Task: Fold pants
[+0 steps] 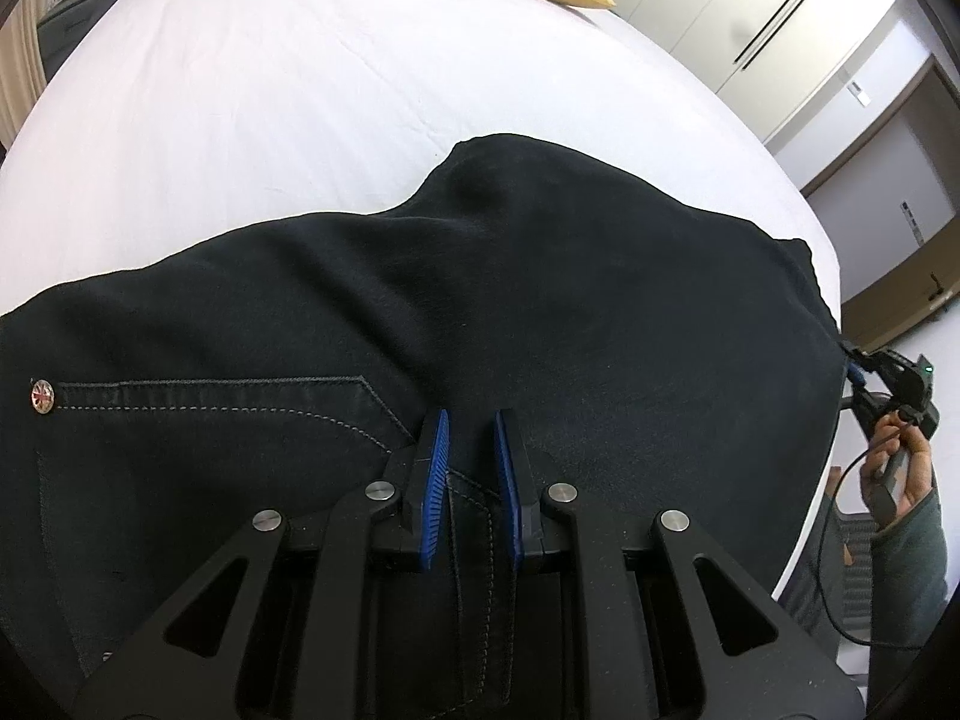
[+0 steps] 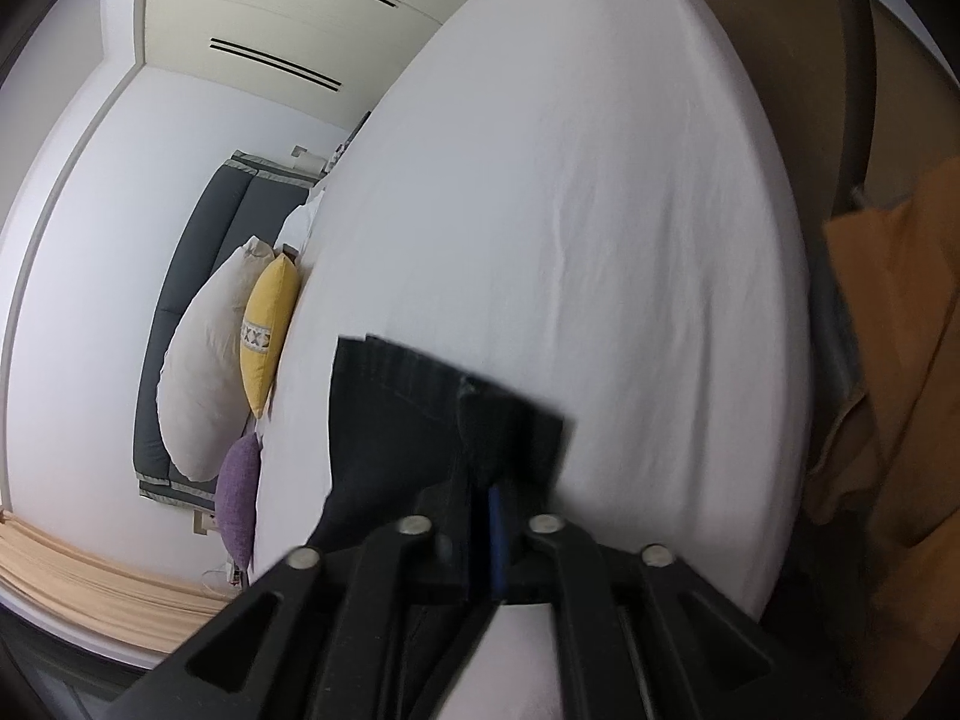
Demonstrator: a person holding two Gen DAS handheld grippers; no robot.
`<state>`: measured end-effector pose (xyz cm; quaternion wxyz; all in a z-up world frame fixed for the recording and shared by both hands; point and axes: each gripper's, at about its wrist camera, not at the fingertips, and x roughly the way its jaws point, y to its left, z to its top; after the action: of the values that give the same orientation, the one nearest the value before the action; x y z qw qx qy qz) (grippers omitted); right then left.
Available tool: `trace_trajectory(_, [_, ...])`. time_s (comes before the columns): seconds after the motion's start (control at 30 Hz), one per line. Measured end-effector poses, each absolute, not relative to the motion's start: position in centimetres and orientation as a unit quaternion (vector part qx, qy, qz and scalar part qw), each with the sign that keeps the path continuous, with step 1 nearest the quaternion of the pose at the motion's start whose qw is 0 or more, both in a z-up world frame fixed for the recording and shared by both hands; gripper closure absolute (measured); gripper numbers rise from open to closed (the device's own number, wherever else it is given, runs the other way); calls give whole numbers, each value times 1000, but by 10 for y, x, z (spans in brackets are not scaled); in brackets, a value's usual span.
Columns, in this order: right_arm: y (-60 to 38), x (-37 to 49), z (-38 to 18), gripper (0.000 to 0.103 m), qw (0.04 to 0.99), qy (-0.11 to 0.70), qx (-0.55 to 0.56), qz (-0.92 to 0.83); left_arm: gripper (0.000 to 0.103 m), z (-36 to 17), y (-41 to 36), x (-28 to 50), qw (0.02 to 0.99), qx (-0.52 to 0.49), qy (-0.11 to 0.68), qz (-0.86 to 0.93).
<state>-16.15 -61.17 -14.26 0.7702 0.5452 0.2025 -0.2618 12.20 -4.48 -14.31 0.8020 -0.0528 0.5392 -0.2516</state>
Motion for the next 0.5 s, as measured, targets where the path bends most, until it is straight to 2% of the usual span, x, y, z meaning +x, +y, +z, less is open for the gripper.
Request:
trace_trajectory(0.03, [-612,-165,-132,72,775,208,521,-292,88,-143,-44,122,803,-54,538,-251])
trace_trajectory(0.07, [-610,-169,-119,68,779,212,494,-323,88,-143,-43,122,804,-55,537,-251])
trace_trajectory(0.17, [-602,-160,-87,68,809,208,464,-294,88,-144,-42,121,806,-56,533,-250])
trace_trajectory(0.3, [-543,-76,-56,68,857,299,406,-104,88,-144,-40,117,809,-55,529,-249])
trace_trajectory(0.5, [-475,23,-77,68,835,404,371,40,88,-144,-39,115,810,-57,528,-249])
